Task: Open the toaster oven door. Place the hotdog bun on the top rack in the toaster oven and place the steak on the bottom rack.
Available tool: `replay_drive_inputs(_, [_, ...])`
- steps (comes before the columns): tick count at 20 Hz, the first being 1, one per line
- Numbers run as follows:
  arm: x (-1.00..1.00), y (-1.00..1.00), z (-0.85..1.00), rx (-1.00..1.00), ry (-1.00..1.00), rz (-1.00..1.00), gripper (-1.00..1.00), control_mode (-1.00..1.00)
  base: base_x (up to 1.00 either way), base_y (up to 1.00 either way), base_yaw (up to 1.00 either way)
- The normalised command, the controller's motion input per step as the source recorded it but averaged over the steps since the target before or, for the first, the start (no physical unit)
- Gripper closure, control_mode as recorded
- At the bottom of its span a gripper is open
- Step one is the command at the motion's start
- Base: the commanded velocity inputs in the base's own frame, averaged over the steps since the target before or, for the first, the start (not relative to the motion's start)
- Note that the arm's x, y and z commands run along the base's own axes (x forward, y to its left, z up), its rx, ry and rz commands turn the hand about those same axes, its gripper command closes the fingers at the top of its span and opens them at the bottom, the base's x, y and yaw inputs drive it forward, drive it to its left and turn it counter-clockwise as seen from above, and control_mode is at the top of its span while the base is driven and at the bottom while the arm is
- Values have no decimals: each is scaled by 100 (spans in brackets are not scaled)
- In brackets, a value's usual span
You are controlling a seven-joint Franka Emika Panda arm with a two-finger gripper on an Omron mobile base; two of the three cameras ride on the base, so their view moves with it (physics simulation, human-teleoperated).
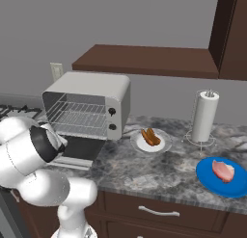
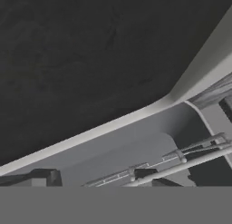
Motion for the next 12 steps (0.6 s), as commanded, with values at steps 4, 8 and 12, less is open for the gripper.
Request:
replay_drive_inputs(4, [-59,26,0,2,5,-4,100,-100,0,0,0])
replay_drive_inputs(8, [-59,26,0,2,5,-5,100,-100,0,0,0])
replay_drive_inputs(12, [-62,25,0,2,6,-6,100,-100,0,0,0])
